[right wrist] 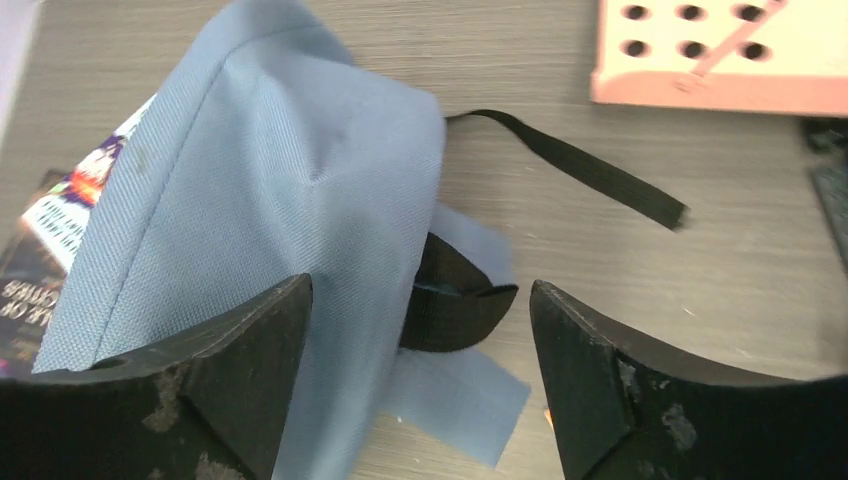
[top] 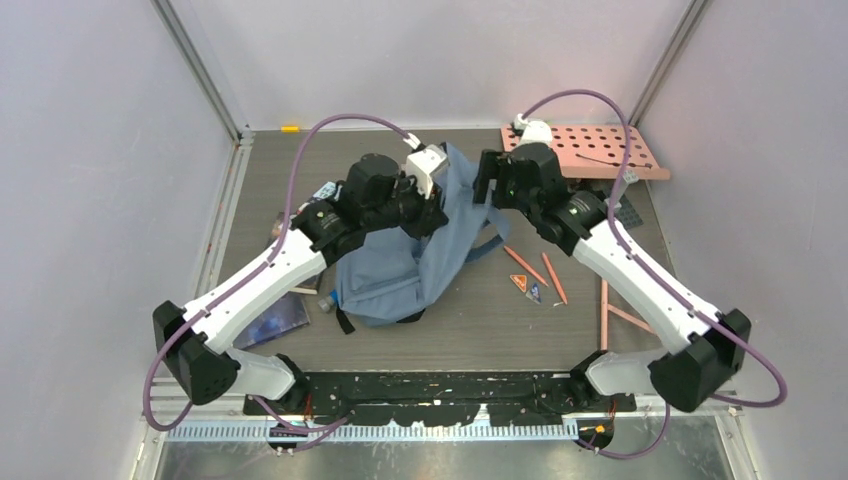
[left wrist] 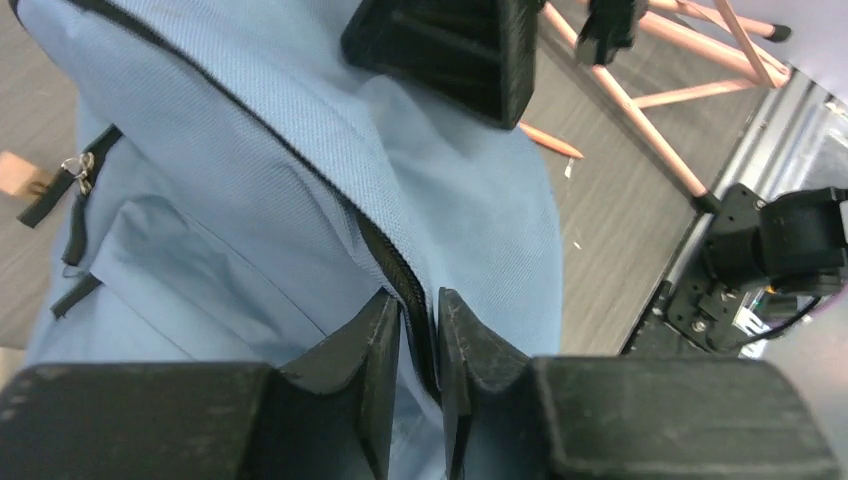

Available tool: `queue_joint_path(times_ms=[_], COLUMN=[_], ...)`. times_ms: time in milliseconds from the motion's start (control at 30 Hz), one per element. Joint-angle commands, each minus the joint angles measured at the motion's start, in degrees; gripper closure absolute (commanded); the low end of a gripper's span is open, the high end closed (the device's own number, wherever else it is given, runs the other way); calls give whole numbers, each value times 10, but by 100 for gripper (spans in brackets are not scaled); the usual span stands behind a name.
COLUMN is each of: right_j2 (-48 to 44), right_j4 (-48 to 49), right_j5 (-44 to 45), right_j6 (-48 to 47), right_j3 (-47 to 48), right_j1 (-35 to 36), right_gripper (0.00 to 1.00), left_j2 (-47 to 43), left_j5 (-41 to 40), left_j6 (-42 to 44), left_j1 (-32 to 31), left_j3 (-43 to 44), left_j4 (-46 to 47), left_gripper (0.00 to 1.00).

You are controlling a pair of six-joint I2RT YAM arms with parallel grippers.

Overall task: Pack the student bag
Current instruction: Place the student bag at the center of the board.

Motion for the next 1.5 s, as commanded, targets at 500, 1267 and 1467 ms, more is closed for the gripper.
queue_joint_path(times_ms=[500,1267,1467], right_j2=[-167,-59,4], right_j4=[-124,-62,-34], right_j5=[138,-88,-133], right_j6=[79,29,22], right_j3=[-120,-208,-192], right_j1=[2,-199,-221], right_gripper=[6,6,14], left_j2=[-112,-9,54], left_j5=[-80,-96,-97], left_j6=[-86,-220,-207], left_j1=[4,128,130], left_j3=[-78,-214,-196], left_j4=[-64,33,59], left_gripper=[0,2,5])
